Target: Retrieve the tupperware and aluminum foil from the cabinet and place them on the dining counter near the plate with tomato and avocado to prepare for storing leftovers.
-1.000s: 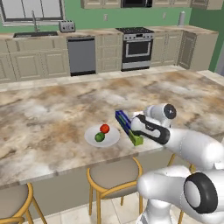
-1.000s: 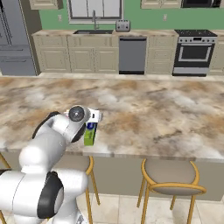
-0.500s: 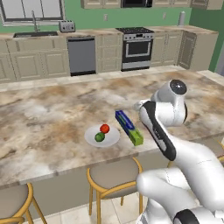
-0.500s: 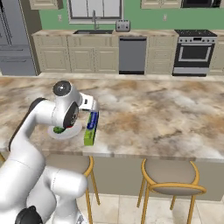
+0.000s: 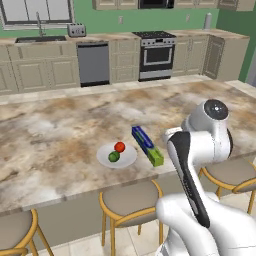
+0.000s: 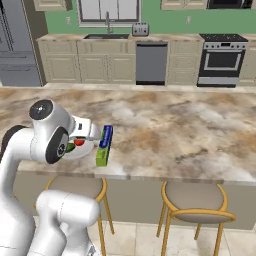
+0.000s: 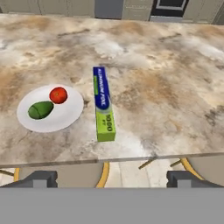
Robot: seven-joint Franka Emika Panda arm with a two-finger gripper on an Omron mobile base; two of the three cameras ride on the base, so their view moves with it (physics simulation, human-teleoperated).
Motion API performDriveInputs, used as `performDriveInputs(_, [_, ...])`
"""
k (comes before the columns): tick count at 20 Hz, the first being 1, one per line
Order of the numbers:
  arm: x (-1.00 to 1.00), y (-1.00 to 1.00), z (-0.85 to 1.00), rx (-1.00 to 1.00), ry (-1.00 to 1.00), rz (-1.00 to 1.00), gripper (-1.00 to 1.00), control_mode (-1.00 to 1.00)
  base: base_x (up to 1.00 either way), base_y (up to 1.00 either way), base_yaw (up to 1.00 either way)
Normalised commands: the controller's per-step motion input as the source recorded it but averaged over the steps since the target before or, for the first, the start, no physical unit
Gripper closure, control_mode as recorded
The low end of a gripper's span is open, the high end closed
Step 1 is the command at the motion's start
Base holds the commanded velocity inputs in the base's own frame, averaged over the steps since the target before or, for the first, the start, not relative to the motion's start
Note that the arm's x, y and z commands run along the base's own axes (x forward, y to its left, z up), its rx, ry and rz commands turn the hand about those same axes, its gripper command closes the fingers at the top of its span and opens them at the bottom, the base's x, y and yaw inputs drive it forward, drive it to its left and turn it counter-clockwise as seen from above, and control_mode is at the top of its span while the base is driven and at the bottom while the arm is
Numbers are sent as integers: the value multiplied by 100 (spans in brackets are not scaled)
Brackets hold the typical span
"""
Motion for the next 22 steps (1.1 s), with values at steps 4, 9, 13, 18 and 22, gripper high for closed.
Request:
performDriveInputs(4, [-24,0,32,0,0,-2,-100,-100,0,0,0])
performDriveInputs(9, [-5,-2,8,0,0,0,-100,100,-22,-14,-1])
performDriveInputs(13, [0,0,0,0,0,0,-100,100,-42,-79,-20])
performDriveInputs(18, [0,0,0,0,0,0,-100,100,-32,-100,-37])
performDriveInputs(22, [0,0,0,0,0,0,-100,100,3,-100,-48])
